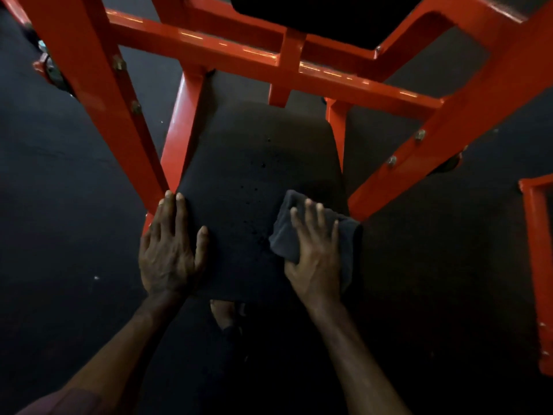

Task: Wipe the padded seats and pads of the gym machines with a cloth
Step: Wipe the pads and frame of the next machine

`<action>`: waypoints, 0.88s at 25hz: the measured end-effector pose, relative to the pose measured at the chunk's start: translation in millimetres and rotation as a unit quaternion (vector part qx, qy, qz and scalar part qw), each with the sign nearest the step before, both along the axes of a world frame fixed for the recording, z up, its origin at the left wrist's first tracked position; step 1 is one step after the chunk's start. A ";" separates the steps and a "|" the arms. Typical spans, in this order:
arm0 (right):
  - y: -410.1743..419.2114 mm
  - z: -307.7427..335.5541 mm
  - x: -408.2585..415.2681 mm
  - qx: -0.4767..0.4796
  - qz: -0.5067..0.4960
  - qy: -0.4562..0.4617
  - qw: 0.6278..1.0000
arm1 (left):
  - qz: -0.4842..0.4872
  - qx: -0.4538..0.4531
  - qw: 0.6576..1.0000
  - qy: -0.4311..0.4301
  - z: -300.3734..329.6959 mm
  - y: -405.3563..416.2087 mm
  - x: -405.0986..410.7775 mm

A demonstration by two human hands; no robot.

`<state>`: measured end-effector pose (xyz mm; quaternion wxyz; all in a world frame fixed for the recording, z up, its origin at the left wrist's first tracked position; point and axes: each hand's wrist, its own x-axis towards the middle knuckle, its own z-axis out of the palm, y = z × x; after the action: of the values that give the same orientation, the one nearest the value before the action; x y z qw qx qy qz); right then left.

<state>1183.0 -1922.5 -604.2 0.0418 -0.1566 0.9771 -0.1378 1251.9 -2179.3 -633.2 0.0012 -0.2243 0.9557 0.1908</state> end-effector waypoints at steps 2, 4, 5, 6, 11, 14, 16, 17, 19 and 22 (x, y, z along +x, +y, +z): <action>-1.3 -4.6 -44.9 -0.009 0.057 0.013 0.998 | 0.002 -0.005 1.000 -0.002 -2.0 2.6 -0.7; 3.5 -4.1 -78.7 -0.003 0.004 0.002 1.000 | 0.004 -0.007 1.000 -0.006 -2.0 1.5 -2.3; 6.8 -2.4 -78.9 -0.003 -0.034 0.003 0.999 | 0.003 -0.006 1.000 -0.007 -0.9 0.8 -3.5; 5.3 -1.1 -65.3 0.000 -0.057 0.005 0.998 | 0.001 -0.005 1.000 -0.009 -0.1 0.2 -2.9; -3.4 0.9 -83.9 0.005 0.098 -0.008 0.995 | 0.035 0.036 0.999 0.001 10.8 3.3 -10.4; 10.6 1.6 -116.9 -0.001 -0.017 0.004 1.000 | 0.050 0.038 0.998 0.016 15.6 11.5 -46.7; 9.5 3.2 -77.3 0.011 -0.020 0.000 1.000 | 0.046 0.002 0.999 -0.004 13.7 17.3 -66.1; 7.6 4.3 -60.2 0.007 0.017 -0.012 1.000 | 0.047 -0.015 0.999 -0.017 10.0 19.2 -70.3; 4.1 -0.5 -77.7 -0.005 0.094 -0.009 0.996 | 0.051 -0.029 0.998 -0.034 3.3 21.3 -69.6; 1.4 -4.6 -146.7 -0.017 0.027 0.005 0.999 | 0.047 -0.031 0.998 -0.038 1.5 18.4 -67.3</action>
<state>1036.4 -1921.1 -608.8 0.0383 -0.1846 0.9702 -0.1523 1184.6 -2160.9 -631.7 0.0213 -0.2757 0.9489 0.1520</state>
